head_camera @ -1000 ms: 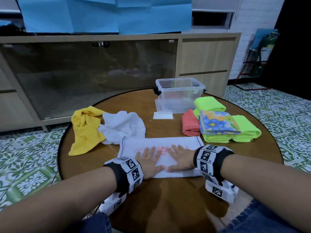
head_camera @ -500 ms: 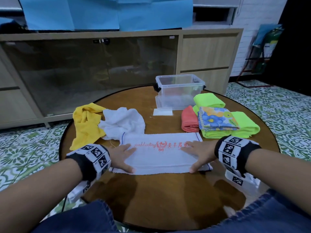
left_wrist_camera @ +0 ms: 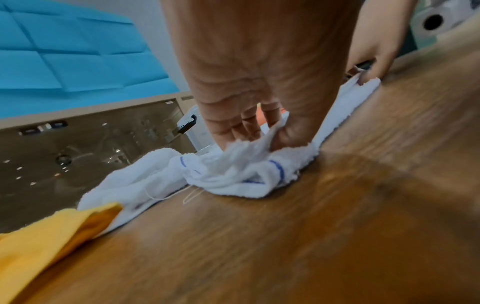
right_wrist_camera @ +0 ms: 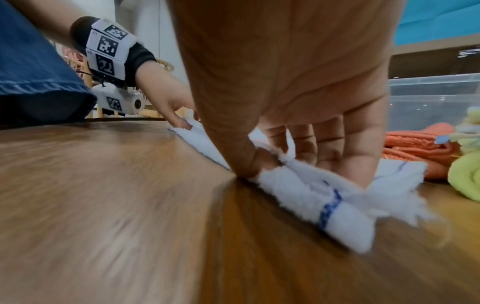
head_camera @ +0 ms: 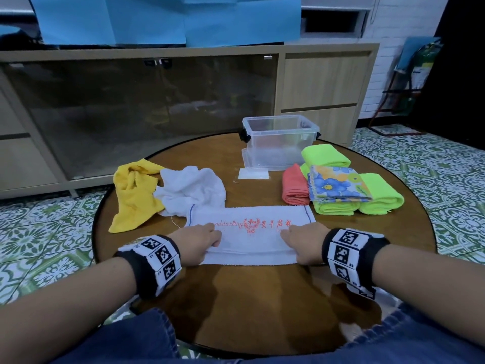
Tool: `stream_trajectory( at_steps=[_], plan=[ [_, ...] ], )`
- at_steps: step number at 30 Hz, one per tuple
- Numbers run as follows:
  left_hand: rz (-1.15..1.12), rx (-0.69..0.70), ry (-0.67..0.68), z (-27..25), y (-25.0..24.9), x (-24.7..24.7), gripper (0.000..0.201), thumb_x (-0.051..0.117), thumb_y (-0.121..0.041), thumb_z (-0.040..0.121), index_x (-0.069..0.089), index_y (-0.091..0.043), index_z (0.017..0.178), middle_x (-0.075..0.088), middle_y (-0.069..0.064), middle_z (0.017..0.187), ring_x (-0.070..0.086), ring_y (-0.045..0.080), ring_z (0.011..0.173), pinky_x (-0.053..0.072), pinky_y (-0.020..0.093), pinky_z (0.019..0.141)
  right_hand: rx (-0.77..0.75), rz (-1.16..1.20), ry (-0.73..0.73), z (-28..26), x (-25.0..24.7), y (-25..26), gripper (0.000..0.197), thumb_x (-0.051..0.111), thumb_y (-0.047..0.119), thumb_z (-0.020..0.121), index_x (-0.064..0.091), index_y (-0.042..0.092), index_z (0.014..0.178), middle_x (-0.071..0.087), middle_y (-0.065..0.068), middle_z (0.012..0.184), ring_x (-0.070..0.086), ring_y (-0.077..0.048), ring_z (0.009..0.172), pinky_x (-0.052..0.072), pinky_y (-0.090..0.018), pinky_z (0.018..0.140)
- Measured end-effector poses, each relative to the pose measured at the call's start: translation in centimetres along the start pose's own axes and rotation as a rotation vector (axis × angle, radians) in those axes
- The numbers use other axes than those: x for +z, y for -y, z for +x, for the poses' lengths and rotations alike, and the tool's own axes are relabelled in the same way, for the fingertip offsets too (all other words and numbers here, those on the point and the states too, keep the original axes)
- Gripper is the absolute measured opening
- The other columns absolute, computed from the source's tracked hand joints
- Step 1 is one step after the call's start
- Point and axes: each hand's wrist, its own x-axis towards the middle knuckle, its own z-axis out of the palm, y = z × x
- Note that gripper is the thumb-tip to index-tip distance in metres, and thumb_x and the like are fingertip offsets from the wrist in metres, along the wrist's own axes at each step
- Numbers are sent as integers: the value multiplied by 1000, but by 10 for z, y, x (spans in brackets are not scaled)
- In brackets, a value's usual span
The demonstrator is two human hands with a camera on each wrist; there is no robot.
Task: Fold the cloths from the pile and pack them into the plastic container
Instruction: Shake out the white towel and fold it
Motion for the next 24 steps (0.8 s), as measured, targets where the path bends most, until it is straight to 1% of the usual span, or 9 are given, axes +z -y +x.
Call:
stream_trajectory(
  at_steps=[3,6,8,10,11,13,15,19,24],
  plan=[
    [-5,-39,-8,1,4,1,26,47,0,87,37,-24,94,43,2,107,45,20,84,34,26,70,68,4,17,-1,1,-5,40,48,18,92,37,11,130,50,-9,123,55,-26,106,37,-30,66],
    [29,-58,1,1,6,3,24,47,-2,89,47,-19,106,47,6,113,54,24,95,38,28,73,100,-39,42,-5,0,-15,35,46,15,93,40,9,127,52,-10,122,53,-24,93,38,-30,65],
    [46,-76,-14,2,7,4,24,46,-3,91,48,-15,111,48,7,114,55,25,98,41,31,77,109,-85,24,-8,-1,-24,32,46,11,93,42,8,124,54,-10,118,55,-25,98,40,-31,64],
    [56,-96,-26,2,6,4,24,46,-3,91,48,-15,111,49,7,115,55,24,100,41,30,77,121,-117,-2,-10,-2,-32,28,47,7,91,45,9,120,52,-4,97,57,-27,100,40,-30,61],
    [64,-106,-27,1,4,3,22,45,-3,91,49,-16,108,50,7,115,54,24,100,39,30,75,122,-129,2,-10,-3,-35,24,48,6,90,47,9,115,44,-1,83,57,-27,93,37,-28,55],
    [96,-117,-23,-1,3,-3,19,45,-3,90,46,-20,98,53,5,112,52,22,96,34,27,70,124,-156,28,-11,-7,-35,11,49,7,89,47,12,99,32,2,71,47,-20,71,30,-24,48],
    [111,-127,-25,-2,4,-12,17,46,-3,89,45,-20,94,54,4,107,48,19,91,32,25,69,125,-165,27,-12,-11,-34,10,48,5,88,43,12,84,33,2,70,36,-14,59,27,-24,48],
    [111,-159,10,-5,6,-29,18,44,0,88,41,-18,88,40,-5,82,39,16,82,24,19,52,101,-170,17,-13,-18,-32,22,44,2,87,34,14,72,30,1,67,28,-13,55,23,-23,48],
    [124,-161,184,-6,3,-32,32,45,3,85,31,-21,68,31,-7,70,31,11,61,21,19,50,65,-126,173,-12,-8,-30,27,47,5,88,31,14,68,28,1,66,24,-14,55,21,-23,49]
  ],
)
